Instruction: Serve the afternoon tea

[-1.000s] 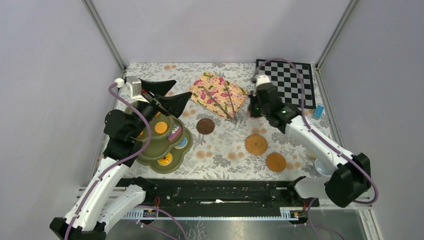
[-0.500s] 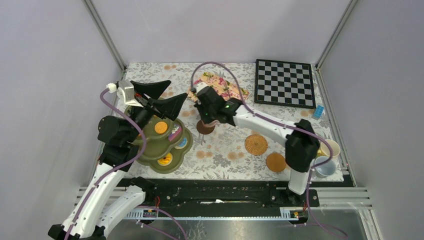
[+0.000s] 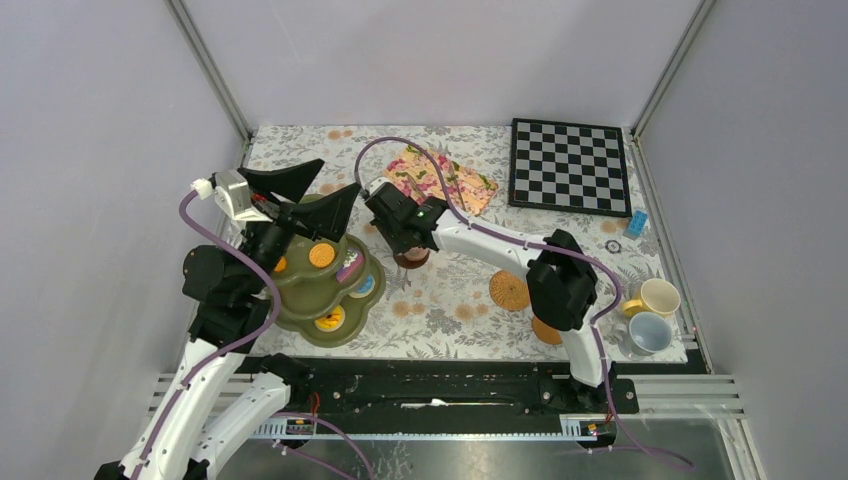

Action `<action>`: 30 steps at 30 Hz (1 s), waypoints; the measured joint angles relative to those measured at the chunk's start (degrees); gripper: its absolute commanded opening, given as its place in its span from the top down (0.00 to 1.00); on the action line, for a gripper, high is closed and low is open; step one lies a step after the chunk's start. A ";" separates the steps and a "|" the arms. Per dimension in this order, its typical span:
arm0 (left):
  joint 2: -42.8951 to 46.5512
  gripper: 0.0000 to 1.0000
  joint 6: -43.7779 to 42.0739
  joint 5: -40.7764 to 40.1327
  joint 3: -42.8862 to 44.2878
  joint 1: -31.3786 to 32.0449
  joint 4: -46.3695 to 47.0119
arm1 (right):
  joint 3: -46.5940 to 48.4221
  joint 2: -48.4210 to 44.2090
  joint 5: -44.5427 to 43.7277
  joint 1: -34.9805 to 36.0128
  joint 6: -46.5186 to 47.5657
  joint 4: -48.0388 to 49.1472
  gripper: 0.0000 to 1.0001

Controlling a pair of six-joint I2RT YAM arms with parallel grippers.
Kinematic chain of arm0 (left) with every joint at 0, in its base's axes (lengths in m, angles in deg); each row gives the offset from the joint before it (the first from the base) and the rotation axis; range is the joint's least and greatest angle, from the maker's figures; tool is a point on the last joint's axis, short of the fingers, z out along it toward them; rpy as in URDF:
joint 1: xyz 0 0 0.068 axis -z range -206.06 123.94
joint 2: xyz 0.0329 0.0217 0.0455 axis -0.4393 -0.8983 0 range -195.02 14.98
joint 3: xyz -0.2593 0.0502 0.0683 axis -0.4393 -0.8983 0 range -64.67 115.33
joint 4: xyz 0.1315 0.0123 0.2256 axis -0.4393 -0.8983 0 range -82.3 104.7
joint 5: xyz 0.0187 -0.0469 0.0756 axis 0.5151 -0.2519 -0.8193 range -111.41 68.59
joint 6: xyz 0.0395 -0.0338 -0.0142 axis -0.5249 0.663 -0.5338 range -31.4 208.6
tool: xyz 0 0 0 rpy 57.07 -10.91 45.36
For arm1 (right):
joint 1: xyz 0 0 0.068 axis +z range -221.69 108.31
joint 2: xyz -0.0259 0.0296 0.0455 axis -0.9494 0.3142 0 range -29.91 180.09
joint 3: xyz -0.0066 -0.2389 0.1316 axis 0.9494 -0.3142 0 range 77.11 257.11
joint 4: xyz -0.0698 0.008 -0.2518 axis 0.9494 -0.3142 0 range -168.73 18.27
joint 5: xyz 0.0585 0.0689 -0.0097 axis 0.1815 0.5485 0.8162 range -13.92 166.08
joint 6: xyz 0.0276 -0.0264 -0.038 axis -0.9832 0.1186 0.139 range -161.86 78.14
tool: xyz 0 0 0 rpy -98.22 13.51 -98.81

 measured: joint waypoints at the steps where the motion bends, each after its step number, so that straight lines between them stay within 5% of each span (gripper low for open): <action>1: 0.02 0.01 0.00 0.00 0.00 0.00 -0.02 | 0.07 0.11 -0.02 -0.02 0.11 -0.28 1.00; 28: -0.26 0.01 -0.02 0.02 0.00 0.00 -0.24 | 2.60 3.17 1.16 -0.07 0.55 -0.63 1.00; 30: -0.26 0.01 -0.02 0.04 0.00 0.00 -0.24 | 2.64 3.19 1.16 -0.07 0.55 -0.61 0.85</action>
